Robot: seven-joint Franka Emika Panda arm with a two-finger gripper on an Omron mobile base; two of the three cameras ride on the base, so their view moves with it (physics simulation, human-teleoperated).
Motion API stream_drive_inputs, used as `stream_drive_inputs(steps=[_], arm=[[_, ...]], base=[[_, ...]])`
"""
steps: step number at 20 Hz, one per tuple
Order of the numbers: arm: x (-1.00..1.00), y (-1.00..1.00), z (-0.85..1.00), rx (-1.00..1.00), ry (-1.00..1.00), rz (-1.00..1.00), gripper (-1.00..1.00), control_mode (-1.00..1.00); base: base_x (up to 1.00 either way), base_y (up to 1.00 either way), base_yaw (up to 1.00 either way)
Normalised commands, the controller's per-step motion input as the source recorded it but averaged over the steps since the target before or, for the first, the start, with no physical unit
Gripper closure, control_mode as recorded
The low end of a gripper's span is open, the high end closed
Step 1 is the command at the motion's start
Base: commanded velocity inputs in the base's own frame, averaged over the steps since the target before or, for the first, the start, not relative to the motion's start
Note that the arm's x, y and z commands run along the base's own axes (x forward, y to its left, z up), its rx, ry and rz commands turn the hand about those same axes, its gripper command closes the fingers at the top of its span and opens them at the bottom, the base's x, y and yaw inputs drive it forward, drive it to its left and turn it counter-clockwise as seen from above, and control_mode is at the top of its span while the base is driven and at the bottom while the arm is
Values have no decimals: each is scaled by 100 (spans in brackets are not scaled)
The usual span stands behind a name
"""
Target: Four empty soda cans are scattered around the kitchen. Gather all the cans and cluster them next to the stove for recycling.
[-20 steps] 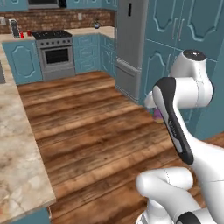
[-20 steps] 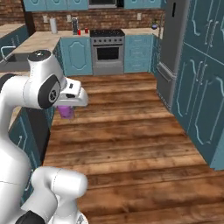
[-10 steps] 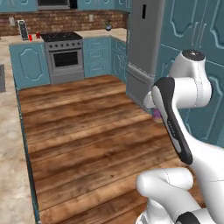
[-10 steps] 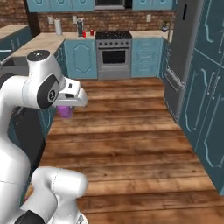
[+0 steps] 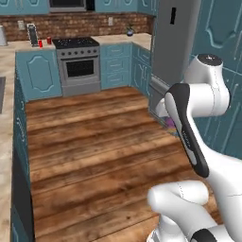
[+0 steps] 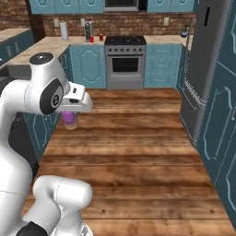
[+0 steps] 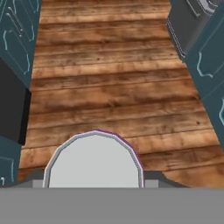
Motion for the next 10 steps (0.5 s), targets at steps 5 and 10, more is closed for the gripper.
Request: stream_drive_inputs(steps=[5, 10], arm=[[0, 0, 0, 0, 0, 0, 100, 100], [0, 0, 0, 0, 0, 0, 100, 100]], base=[[92, -23, 16], [94, -19, 16]])
